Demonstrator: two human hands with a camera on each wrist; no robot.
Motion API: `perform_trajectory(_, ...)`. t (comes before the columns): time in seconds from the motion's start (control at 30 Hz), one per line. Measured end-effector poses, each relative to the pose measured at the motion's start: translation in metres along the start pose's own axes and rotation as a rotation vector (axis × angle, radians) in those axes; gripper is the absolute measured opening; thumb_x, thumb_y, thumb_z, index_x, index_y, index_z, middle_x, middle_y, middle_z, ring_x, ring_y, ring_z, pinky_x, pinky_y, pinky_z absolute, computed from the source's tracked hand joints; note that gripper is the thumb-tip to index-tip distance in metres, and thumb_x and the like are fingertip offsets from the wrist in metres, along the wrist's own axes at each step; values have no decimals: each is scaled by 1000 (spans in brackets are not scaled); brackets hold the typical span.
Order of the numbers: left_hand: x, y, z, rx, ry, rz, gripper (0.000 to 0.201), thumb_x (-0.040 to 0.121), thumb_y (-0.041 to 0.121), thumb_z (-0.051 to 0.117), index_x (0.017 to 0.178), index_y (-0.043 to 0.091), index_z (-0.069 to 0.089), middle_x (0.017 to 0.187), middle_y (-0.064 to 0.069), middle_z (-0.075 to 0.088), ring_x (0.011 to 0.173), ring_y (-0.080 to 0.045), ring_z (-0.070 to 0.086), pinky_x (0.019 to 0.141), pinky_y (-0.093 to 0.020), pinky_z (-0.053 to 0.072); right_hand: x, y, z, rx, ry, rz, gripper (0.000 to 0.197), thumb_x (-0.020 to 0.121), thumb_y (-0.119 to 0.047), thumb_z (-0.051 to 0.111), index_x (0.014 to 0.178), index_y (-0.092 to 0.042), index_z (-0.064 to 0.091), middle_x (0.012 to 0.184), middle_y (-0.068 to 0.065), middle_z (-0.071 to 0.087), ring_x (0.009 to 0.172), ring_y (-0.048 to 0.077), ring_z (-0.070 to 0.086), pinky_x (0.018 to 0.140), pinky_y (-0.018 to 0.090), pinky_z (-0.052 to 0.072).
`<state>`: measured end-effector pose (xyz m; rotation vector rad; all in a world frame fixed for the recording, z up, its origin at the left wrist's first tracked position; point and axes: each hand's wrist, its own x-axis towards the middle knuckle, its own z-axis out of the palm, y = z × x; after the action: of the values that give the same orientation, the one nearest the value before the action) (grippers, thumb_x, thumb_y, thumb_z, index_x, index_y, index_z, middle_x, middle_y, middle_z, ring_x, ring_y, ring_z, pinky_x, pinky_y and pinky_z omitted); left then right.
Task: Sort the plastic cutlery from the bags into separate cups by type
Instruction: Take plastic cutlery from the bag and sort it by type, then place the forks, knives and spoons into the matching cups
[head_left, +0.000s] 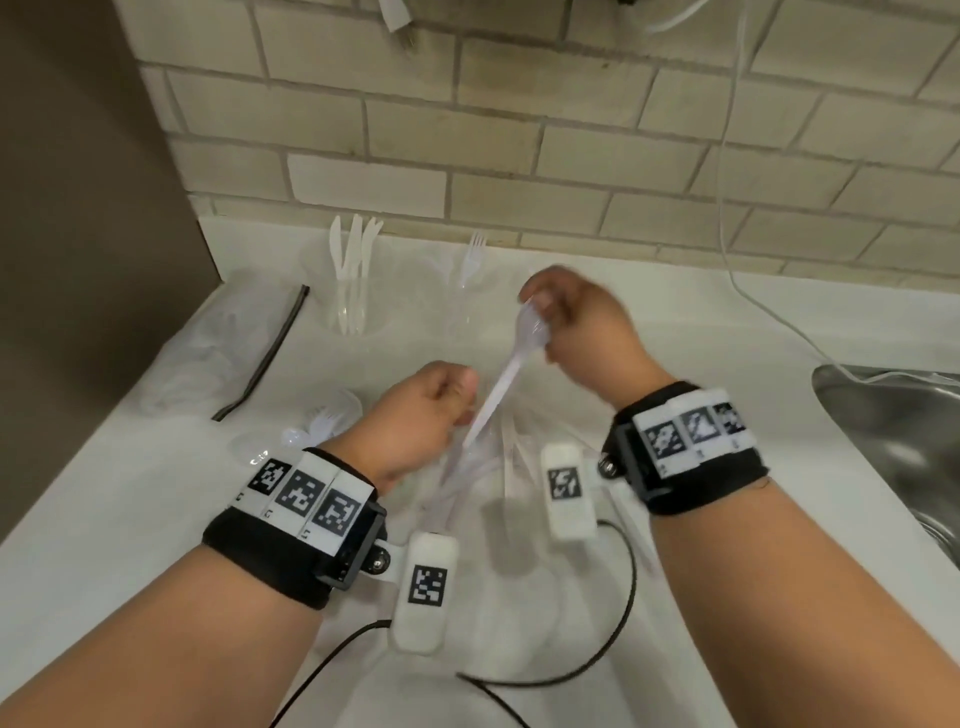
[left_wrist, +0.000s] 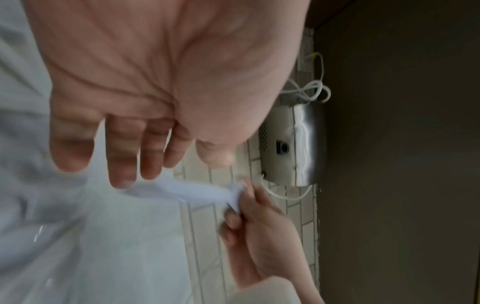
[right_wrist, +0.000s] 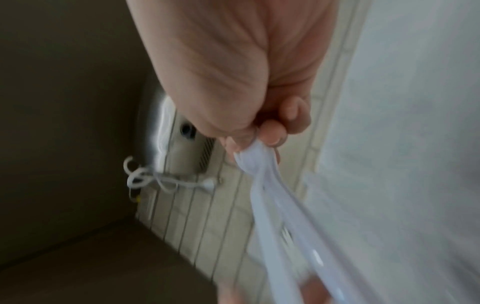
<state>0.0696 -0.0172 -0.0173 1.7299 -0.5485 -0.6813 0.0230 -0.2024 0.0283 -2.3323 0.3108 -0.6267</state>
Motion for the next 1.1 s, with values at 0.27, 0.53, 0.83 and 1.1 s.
perform_trajectory(0.27, -8, -28, -45, 470, 145, -60, 38, 78, 25, 76, 112, 22, 59, 101, 7, 58, 90, -10, 56, 74, -18, 39, 68, 17, -64, -244, 480, -192, 28, 93, -8, 38, 110, -6, 60, 99, 14, 62, 82, 21, 55, 70, 21, 41)
perform_trajectory(0.53, -14, -43, -35, 796, -76, -82, 83, 62, 49, 80, 134, 40, 39, 136, 13, 40, 126, -16, 34, 106, -32, 34, 105, 62, -28, -569, 87, 27, 33, 94, -4, 35, 125, -12, 46, 114, 19, 50, 88, 31, 52, 70, 34, 39)
perform_trajectory(0.83, -7, -41, -8, 1057, -170, -13, 99, 63, 56, 74, 145, 45, 19, 154, 15, 15, 136, -17, 15, 104, -38, 19, 92, 48, -39, -646, 8, 245, 40, 98, -22, 49, 135, -8, 42, 128, 21, 49, 114, 37, 53, 82, 36, 43)
perform_trajectory(1.1, 3, -38, 8, 1050, -139, -10, 86, 73, 60, 63, 145, 42, 20, 149, 10, 29, 132, -21, 27, 100, -38, 24, -62, 41, -40, -649, -809, 609, 37, 75, -41, 77, 72, -6, 62, 56, 6, 69, 42, 14, 61, 57, 29, 56)
